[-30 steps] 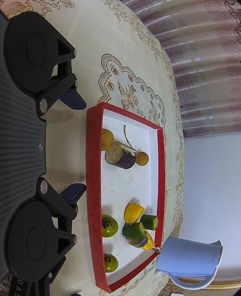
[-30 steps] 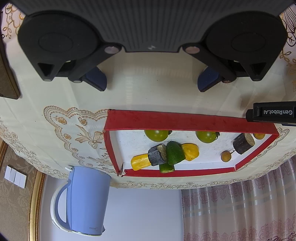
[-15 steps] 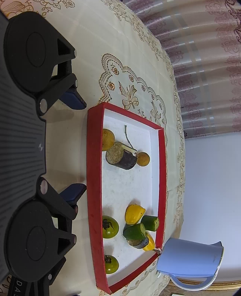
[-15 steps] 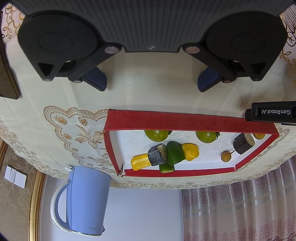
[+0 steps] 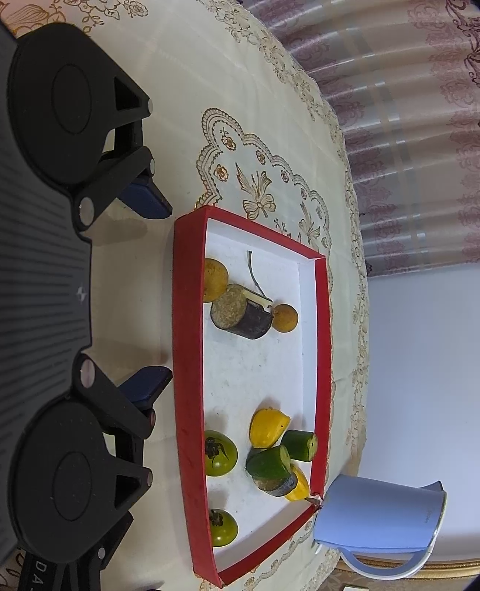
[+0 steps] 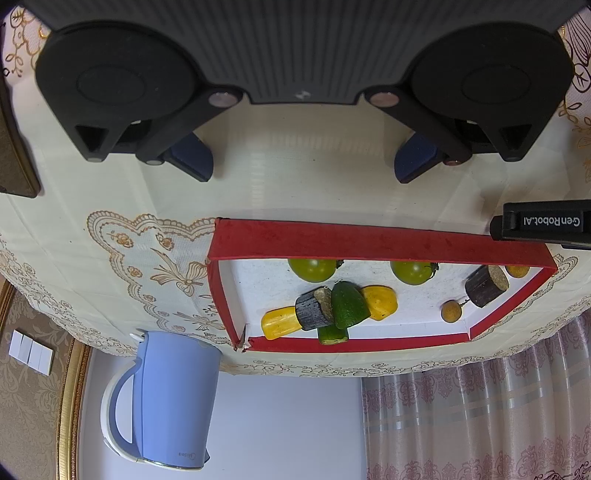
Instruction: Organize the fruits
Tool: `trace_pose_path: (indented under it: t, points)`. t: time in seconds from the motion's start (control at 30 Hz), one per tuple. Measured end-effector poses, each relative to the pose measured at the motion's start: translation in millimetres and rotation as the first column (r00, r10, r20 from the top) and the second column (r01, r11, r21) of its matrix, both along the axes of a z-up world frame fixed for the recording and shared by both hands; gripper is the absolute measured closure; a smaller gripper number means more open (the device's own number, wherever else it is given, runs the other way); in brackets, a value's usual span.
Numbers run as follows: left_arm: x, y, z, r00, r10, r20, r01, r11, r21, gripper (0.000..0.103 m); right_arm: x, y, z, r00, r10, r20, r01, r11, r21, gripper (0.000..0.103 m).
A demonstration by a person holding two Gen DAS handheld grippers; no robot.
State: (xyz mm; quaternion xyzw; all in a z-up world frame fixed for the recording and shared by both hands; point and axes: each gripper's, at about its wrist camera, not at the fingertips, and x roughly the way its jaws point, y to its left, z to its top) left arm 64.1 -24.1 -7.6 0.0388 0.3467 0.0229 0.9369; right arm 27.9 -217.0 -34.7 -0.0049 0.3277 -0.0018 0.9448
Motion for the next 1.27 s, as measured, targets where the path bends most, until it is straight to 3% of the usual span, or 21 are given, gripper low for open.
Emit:
trace_pose_path:
  t: [1.03, 1.27]
  points:
    - [0.3, 0.1, 0.5, 1.000, -0.006, -0.007, 0.006, 1.000, -0.007, 0.016, -0.3, -0.2, -0.1, 1.000, 0.000, 0.000, 0.000, 1.000, 0.000, 0.000]
    - [-2.2, -0.6, 2.3, 1.000, -0.014, 0.021, 0.014, 1.000, -0.013, 0.016, -0.5, 0.3, 0.0, 1.000, 0.000, 0.000, 0.000, 1.000, 0.000, 0.000]
